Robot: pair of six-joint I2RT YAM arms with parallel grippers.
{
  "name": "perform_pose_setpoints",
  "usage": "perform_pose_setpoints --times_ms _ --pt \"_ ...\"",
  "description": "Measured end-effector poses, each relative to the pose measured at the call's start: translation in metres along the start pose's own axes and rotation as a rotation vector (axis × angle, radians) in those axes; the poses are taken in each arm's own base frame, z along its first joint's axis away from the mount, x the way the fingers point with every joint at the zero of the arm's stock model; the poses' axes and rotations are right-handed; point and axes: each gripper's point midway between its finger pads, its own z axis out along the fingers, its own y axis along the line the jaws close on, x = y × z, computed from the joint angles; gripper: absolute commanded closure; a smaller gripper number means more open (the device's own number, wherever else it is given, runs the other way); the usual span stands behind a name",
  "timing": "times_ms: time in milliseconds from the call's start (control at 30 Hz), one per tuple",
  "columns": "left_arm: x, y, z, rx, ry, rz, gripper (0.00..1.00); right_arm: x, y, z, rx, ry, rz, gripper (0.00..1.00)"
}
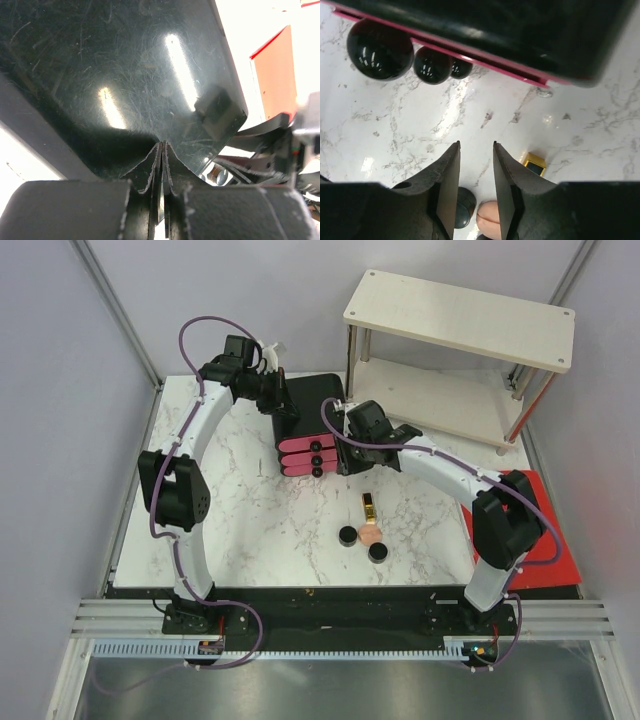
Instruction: Organize the makeup
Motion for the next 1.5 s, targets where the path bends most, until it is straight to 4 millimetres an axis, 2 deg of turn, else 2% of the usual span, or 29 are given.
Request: perform_pose_setpoints --times_ms 133,333,433,467,700,800,967,1100,1200,1267,1433,1500 --pt "0.001 -0.001 0.000 0.007 0.001 0.000 0.92 0.009 0.016 0.004 -0.056 0.014 -0.018 0.59" --pt "0.001 -0.001 0.001 0.019 0.000 0.001 0.92 0.006 0.047 0.011 -0.076 -0.040 -0.081 0.58" --pt "0.001 -0.002 0.002 0.024 -0.001 0.002 0.91 0.007 0.057 0.019 -0.075 -0.050 -0.103 0.49" --pt "0.001 -0.002 0.002 0.026 -0.002 0.003 0.92 0.007 0.059 0.023 -0.070 -0.052 -0.108 0.43" --pt "0.001 -0.002 0.002 0.028 -0.009 0.008 0.92 0.002 0.048 0.051 0.030 -0.069 -0.123 0.41" --pt "0.001 -0.002 0.001 0.028 -0.012 0.010 0.91 -0.006 0.041 0.054 0.078 -0.095 -0.121 0.44" --pt "0.001 -0.002 0.001 0.028 -0.013 0.011 0.92 -0.027 0.042 0.055 0.111 -0.164 -0.113 0.46" --pt "0.001 -0.002 0.001 0.028 -0.014 0.011 0.92 -0.033 0.043 0.055 0.120 -0.183 -0.107 0.48" --pt "0.001 -0.002 0.001 0.028 -0.014 0.011 0.91 -0.032 0.043 0.058 0.131 -0.183 -0.103 0.51" --pt "0.001 -0.002 0.001 0.029 -0.014 0.012 0.92 -0.031 0.043 0.059 0.138 -0.184 -0.102 0.58" --pt "0.002 -0.002 0.001 0.029 -0.015 0.012 0.92 -0.031 0.041 0.060 0.159 -0.185 -0.108 0.85" --pt "0.002 -0.002 0.001 0.029 -0.015 0.012 0.92 -0.031 0.041 0.061 0.159 -0.185 -0.108 0.89"
